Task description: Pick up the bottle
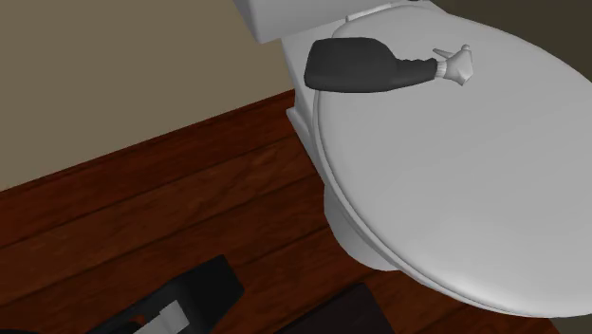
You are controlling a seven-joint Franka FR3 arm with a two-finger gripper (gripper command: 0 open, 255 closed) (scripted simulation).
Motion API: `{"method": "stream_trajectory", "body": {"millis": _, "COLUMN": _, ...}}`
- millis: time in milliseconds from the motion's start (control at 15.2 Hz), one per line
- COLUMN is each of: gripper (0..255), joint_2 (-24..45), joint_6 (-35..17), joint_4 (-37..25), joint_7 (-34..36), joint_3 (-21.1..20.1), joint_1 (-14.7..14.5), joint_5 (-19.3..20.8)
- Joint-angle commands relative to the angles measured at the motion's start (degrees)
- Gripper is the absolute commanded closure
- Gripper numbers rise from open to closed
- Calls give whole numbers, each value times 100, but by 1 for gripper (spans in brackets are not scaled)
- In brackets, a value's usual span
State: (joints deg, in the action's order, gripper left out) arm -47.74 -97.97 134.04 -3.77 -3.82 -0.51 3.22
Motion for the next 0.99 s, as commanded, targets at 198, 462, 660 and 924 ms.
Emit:
{"method": "stream_trajectory", "body": {"millis": 198, "gripper": 0, "joint_2": 244, "joint_6": 56, "joint_4": -166, "joint_7": -658, "joint_3": 464, "joint_1": 36, "joint_5": 221}}
{"method": "stream_trajectory", "body": {"millis": 462, "gripper": 0, "joint_2": 703, "joint_6": 116, "joint_4": -518, "joint_7": -1525, "joint_3": 1051, "joint_1": 66, "joint_5": 482}}
{"method": "stream_trajectory", "body": {"millis": 660, "gripper": 0, "joint_2": 1136, "joint_6": 157, "joint_4": -874, "joint_7": -2171, "joint_3": 1471, "joint_1": 65, "joint_5": 635}}
{"method": "stream_trajectory", "body": {"millis": 924, "gripper": 0, "joint_2": 1822, "joint_6": 216, "joint_4": -1468, "joint_7": -3041, "joint_3": 2006, "joint_1": 38, "joint_5": 755}}
